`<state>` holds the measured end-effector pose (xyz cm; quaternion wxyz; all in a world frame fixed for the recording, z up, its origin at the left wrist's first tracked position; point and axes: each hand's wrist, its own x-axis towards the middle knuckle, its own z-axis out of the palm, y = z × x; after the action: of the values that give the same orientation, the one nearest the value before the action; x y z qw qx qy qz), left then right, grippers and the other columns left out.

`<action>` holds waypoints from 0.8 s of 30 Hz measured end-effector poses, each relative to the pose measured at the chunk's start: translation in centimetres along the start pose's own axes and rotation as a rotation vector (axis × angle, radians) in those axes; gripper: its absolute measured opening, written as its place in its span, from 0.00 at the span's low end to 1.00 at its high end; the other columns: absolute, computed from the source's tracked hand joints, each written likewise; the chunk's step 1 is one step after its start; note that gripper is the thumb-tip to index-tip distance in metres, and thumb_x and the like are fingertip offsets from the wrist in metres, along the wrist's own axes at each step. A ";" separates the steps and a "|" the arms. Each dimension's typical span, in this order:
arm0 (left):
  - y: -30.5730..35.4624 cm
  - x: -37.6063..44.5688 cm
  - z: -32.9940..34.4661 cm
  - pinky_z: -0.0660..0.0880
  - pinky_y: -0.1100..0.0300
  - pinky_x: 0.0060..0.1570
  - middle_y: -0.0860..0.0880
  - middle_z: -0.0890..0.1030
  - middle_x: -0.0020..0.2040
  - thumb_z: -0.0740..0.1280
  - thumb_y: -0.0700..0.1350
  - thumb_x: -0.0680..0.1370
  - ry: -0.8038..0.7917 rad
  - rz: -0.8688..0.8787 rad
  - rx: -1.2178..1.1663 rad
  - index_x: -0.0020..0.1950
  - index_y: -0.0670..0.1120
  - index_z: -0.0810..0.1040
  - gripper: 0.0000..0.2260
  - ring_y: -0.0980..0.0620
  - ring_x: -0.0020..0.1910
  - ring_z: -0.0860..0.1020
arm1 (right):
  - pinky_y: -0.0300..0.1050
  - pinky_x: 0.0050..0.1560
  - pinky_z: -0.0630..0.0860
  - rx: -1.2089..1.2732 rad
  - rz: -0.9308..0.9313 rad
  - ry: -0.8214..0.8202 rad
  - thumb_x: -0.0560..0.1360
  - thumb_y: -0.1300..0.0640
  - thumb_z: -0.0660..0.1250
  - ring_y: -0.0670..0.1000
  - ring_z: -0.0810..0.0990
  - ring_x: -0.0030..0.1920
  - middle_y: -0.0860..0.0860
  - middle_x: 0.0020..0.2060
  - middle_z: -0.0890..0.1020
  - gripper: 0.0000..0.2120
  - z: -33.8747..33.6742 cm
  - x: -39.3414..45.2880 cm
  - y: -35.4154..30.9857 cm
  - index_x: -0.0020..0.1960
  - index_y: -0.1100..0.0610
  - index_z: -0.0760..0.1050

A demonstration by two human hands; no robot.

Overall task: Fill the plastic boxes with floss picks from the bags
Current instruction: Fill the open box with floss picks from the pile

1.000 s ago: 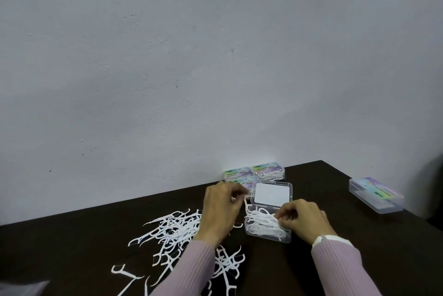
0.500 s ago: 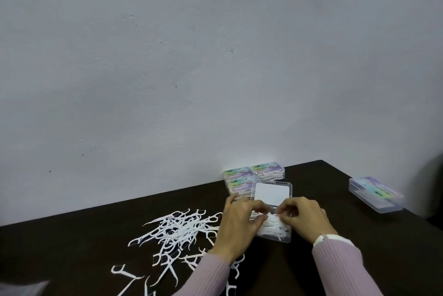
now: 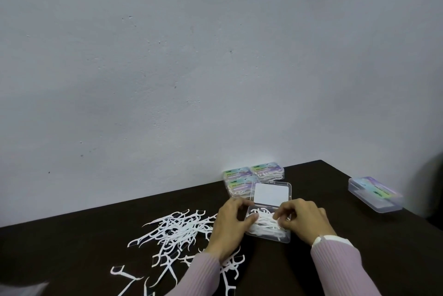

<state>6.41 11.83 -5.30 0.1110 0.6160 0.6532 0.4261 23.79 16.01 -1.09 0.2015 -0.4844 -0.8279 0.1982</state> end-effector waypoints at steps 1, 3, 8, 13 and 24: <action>0.1 0.0 0.0 0.72 0.67 0.52 0.57 0.77 0.53 0.70 0.49 0.75 0.003 -0.015 -0.019 0.54 0.53 0.78 0.09 0.62 0.52 0.75 | 0.46 0.61 0.65 -0.009 0.001 0.005 0.75 0.54 0.65 0.41 0.73 0.45 0.41 0.40 0.77 0.07 0.0 0.0 0.0 0.44 0.41 0.76; 0.2 0.1 0.0 0.74 0.68 0.45 0.56 0.79 0.49 0.70 0.46 0.75 0.019 -0.041 -0.054 0.52 0.51 0.79 0.07 0.61 0.47 0.77 | 0.46 0.61 0.65 -0.011 0.000 0.016 0.75 0.54 0.65 0.41 0.73 0.45 0.41 0.40 0.77 0.08 0.0 0.1 0.1 0.44 0.41 0.77; 0.2 0.0 0.1 0.73 0.70 0.40 0.55 0.79 0.45 0.71 0.47 0.74 0.068 -0.064 -0.078 0.51 0.51 0.78 0.08 0.60 0.42 0.77 | 0.45 0.61 0.65 -0.015 -0.003 0.053 0.76 0.56 0.64 0.41 0.72 0.44 0.40 0.40 0.75 0.09 0.2 0.2 0.2 0.43 0.42 0.77; -0.1 0.0 0.0 0.76 0.63 0.52 0.55 0.77 0.52 0.69 0.48 0.75 -0.056 -0.052 -0.124 0.54 0.51 0.78 0.08 0.59 0.48 0.77 | 0.46 0.60 0.64 -0.007 0.004 0.016 0.75 0.53 0.64 0.41 0.73 0.46 0.41 0.43 0.78 0.05 0.1 0.1 0.4 0.48 0.44 0.77; 0.1 0.1 0.6 0.76 0.62 0.52 0.54 0.76 0.53 0.70 0.43 0.74 -0.061 -0.109 -0.180 0.58 0.53 0.75 0.14 0.57 0.51 0.76 | 0.47 0.60 0.62 -0.042 -0.017 -0.023 0.76 0.48 0.63 0.42 0.72 0.51 0.42 0.46 0.78 0.07 0.1 0.1 -0.1 0.51 0.43 0.78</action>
<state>6.84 12.13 -5.59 0.2088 0.5798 0.6413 0.4572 23.60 16.09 -1.13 0.1837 -0.4790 -0.8383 0.1845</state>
